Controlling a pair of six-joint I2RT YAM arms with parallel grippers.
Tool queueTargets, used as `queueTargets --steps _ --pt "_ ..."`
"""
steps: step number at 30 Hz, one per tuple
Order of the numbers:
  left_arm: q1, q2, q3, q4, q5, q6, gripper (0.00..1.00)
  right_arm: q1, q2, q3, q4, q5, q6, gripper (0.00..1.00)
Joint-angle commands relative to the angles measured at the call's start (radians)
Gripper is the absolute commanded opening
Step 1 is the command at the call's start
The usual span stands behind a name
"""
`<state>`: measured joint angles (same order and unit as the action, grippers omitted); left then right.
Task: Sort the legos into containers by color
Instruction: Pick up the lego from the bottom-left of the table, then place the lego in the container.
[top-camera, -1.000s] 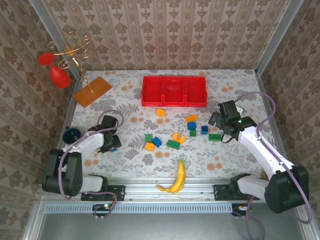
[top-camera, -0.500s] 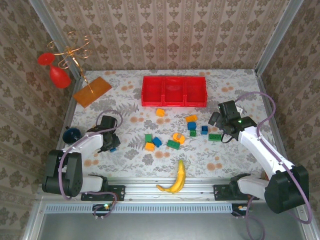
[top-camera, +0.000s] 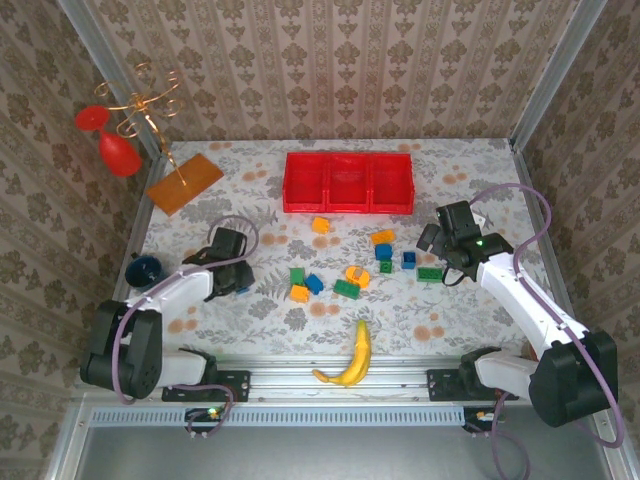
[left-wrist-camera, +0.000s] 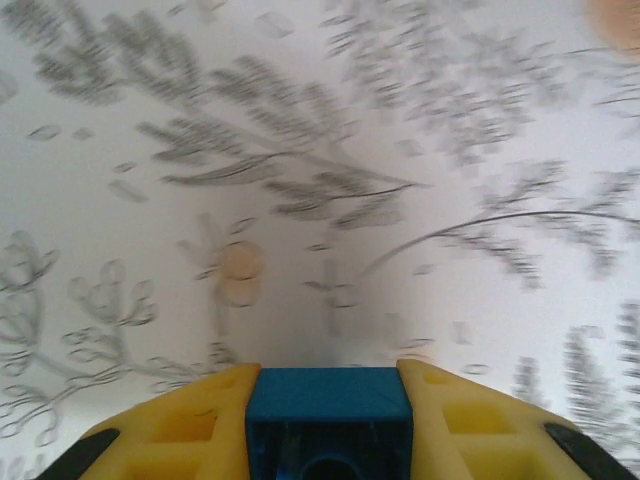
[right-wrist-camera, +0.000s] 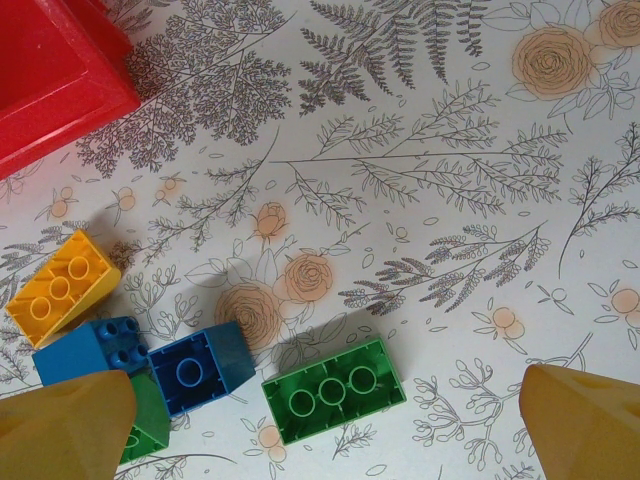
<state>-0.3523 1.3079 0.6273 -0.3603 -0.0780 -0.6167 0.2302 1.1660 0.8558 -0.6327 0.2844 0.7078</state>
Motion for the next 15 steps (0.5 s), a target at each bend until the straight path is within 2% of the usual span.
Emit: queueTargets --steps 1,8,15 --pt "-0.056 0.010 0.092 0.036 -0.018 0.001 0.23 0.009 -0.016 0.019 -0.002 0.018 0.010 1.00" --pt "-0.149 0.159 0.297 0.118 -0.029 0.049 0.23 0.015 -0.008 0.032 -0.001 0.001 0.012 1.00" --pt "-0.175 0.354 0.549 0.143 -0.041 0.129 0.23 0.047 -0.009 0.032 -0.004 0.004 0.021 1.00"
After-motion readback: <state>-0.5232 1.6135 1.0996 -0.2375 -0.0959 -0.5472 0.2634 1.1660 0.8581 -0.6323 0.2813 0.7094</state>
